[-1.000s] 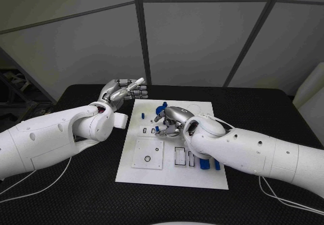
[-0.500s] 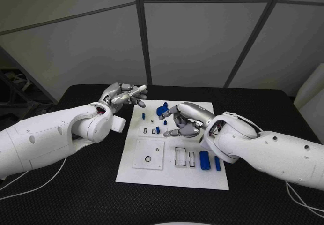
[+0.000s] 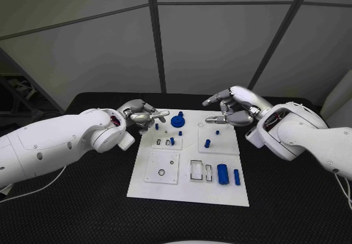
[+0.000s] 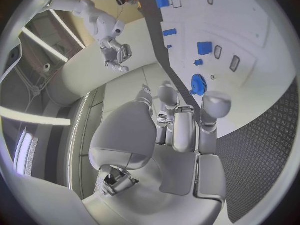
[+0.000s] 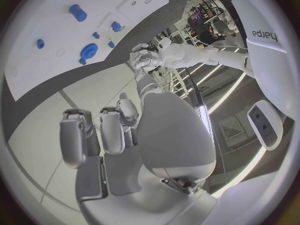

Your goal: Assemble the parts on the task board

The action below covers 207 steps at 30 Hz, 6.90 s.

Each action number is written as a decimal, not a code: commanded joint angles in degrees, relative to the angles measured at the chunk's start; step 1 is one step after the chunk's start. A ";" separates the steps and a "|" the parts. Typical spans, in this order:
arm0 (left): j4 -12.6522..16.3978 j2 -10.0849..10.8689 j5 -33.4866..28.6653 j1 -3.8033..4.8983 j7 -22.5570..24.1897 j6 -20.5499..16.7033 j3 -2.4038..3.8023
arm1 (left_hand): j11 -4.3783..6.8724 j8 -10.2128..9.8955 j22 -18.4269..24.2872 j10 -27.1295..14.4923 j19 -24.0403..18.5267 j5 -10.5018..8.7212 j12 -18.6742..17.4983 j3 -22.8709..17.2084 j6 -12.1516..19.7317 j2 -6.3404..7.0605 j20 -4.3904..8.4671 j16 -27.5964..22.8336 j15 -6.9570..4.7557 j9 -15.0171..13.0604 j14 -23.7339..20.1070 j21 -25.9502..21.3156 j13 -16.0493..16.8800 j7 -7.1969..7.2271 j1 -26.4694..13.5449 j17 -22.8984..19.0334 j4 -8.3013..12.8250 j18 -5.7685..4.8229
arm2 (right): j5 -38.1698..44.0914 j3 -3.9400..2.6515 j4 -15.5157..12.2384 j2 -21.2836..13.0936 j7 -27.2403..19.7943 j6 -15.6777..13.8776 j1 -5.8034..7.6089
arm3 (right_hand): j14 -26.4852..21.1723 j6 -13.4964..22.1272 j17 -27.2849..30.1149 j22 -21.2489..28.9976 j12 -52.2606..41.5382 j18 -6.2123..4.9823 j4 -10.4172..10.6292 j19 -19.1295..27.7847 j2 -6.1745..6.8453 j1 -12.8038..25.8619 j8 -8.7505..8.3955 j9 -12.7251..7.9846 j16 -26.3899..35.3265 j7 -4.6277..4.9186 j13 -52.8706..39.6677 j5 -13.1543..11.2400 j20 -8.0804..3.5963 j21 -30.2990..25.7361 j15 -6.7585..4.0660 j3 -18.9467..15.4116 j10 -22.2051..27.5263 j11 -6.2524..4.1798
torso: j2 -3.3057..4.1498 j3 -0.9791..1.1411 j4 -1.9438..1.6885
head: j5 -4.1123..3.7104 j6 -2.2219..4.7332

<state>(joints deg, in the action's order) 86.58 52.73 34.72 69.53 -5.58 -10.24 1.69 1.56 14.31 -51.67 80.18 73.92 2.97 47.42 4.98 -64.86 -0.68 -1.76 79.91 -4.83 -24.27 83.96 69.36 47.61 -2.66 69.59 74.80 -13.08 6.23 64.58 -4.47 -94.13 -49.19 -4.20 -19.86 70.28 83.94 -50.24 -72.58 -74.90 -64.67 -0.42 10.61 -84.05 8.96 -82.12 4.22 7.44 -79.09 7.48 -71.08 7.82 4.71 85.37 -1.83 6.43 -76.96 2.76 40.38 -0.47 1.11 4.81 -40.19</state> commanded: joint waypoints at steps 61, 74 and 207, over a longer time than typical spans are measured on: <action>-6.72 -14.25 23.99 5.66 -29.45 16.78 -4.14 | 0.55 2.87 -11.49 1.61 0.90 4.74 8.39 4.77 3.37 -1.52 0.56 5.19 -0.51 -23.12 4.45 7.42 20.77 0.95 -0.11 8.96 -3.22 -0.87 | -3.27 -0.14 3.22 1.16 4.42 1.59 0.64 | 1.78 -1.39 0.83 -8.60 0.75 -1.37 0.64 -1.60 -1.07 0.06 0.13 0.04 0.97 -0.17 0.67 1.47 -0.29 -0.86 -0.16 0.01 0.07 -0.38 | -0.26 0.14 -0.04 | -0.21 0.08; -7.50 -14.84 23.98 5.67 -29.77 18.27 -4.27 | 0.57 2.34 -11.56 1.79 0.75 5.24 7.95 4.74 3.22 -2.13 0.54 5.29 -0.51 -24.42 4.48 7.37 21.49 0.96 1.80 9.13 -2.84 -0.85 | -3.27 -0.14 3.30 1.35 4.60 1.84 0.64 | 1.79 -1.47 0.84 -8.63 0.68 -1.36 0.66 -1.63 -1.16 0.06 0.12 0.04 1.00 -0.19 0.64 1.62 -0.30 -0.85 -0.17 0.05 0.01 -0.40 | -0.26 0.12 -0.03 | -0.17 -0.04; -3.56 -11.99 30.27 3.54 -27.53 15.43 -4.42 | 0.74 -5.32 -14.64 5.56 1.16 22.65 -2.66 -31.20 0.00 4.45 0.89 6.83 -0.94 -35.10 5.06 7.48 23.42 1.12 -1.81 11.28 15.15 -1.00 | -2.47 -0.09 4.39 1.93 7.48 0.47 0.62 | 1.96 -2.59 1.04 -7.88 -0.67 -1.55 2.78 -1.28 -1.47 2.63 -0.22 -0.07 1.52 -0.37 0.02 0.42 -0.43 -1.66 -0.27 -0.91 -0.96 -0.53 | -0.63 0.12 -0.35 | 0.42 -2.01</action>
<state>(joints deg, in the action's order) 82.97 40.95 64.86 73.21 -32.74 3.47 -2.62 1.80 9.14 -66.25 83.95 74.72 25.92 44.54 -18.21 -64.52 3.99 -0.93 86.44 -5.24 -59.28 83.93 76.47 70.97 -1.62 68.36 74.91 -5.67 6.22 61.96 -4.51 -89.54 -47.26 3.46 -19.21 70.77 83.94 -52.38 -71.48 -74.90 -65.01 -1.31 13.05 -84.06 7.60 -79.98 4.22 7.45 -77.76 7.17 -71.02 8.50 4.71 84.02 -1.84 5.39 -77.59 2.14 39.75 -0.35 0.74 5.29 -42.17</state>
